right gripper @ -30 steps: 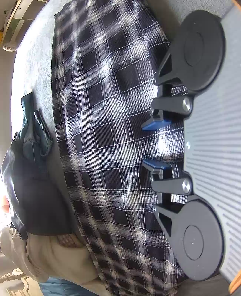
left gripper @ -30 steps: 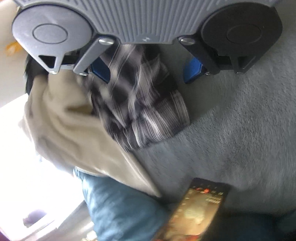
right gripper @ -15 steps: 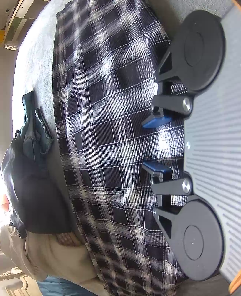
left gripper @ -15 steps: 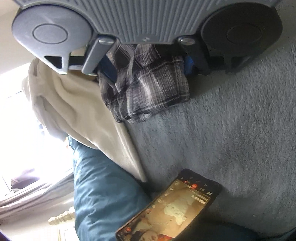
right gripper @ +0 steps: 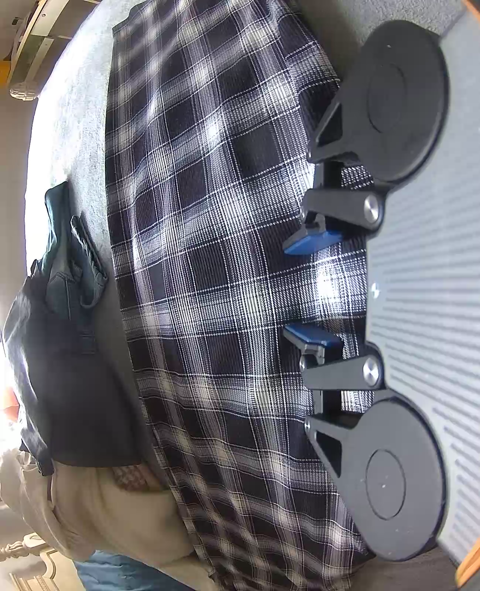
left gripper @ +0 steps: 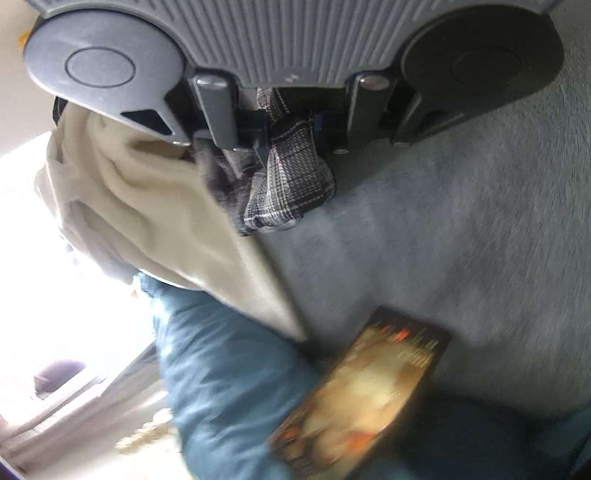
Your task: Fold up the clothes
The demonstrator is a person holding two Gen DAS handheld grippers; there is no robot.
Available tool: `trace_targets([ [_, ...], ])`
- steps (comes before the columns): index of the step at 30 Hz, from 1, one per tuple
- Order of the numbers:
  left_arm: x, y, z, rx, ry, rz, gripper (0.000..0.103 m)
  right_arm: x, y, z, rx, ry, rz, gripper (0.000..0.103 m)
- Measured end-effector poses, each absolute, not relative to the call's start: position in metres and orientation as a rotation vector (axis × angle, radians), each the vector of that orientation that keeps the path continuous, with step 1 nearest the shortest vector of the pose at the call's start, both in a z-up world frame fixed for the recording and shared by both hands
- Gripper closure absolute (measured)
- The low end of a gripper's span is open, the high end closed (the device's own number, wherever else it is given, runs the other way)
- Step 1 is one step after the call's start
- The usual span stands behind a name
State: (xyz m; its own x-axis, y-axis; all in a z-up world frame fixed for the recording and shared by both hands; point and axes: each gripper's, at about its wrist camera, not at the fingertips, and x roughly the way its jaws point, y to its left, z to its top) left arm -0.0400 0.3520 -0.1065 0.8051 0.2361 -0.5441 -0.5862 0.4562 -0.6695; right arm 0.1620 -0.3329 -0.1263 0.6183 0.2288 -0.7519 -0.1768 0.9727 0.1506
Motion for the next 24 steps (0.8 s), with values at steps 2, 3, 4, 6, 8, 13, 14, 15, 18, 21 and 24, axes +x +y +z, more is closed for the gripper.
trace_targets([
  [2, -0.036, 0.341, -0.093, -0.910, 0.386, 0.501, 0.083, 0.161, -0.333, -0.126, 0.063, 0.873, 0.233, 0.061],
  [3, -0.032, 0.337, -0.085, -0.880, 0.377, 0.485, 0.083, 0.161, -0.333, -0.126, 0.063, 0.872, 0.233, 0.061],
  [4, -0.030, 0.334, -0.077, -0.847, 0.367, 0.467, 0.084, 0.161, -0.333, -0.126, 0.064, 0.872, 0.232, 0.061],
  [6, -0.023, 0.327, -0.062, -0.778, 0.350, 0.430, 0.084, 0.161, -0.334, -0.126, 0.064, 0.872, 0.232, 0.060],
  [8, -0.015, 0.313, -0.051, -0.707, 0.335, 0.387, 0.084, 0.162, -0.333, -0.125, 0.064, 0.872, 0.232, 0.060],
  [13, -0.013, 0.265, -0.031, -0.550, 0.316, 0.289, 0.084, 0.162, -0.334, -0.126, 0.067, 0.872, 0.233, 0.060],
  [14, -0.010, 0.258, -0.030, -0.526, 0.317, 0.272, 0.084, 0.162, -0.334, -0.126, 0.067, 0.872, 0.233, 0.059],
  [15, -0.006, 0.251, -0.028, -0.502, 0.318, 0.255, 0.084, 0.162, -0.334, -0.126, 0.068, 0.872, 0.234, 0.059],
  [18, 0.004, 0.229, -0.029, -0.448, 0.327, 0.203, 0.084, 0.163, -0.334, -0.127, 0.071, 0.872, 0.235, 0.059],
  [21, 0.014, 0.209, -0.035, -0.414, 0.349, 0.151, 0.084, 0.163, -0.334, -0.127, 0.072, 0.872, 0.235, 0.058],
  [24, 0.023, 0.188, -0.047, -0.357, 0.381, 0.109, 0.084, 0.164, -0.334, -0.127, 0.074, 0.872, 0.236, 0.057],
])
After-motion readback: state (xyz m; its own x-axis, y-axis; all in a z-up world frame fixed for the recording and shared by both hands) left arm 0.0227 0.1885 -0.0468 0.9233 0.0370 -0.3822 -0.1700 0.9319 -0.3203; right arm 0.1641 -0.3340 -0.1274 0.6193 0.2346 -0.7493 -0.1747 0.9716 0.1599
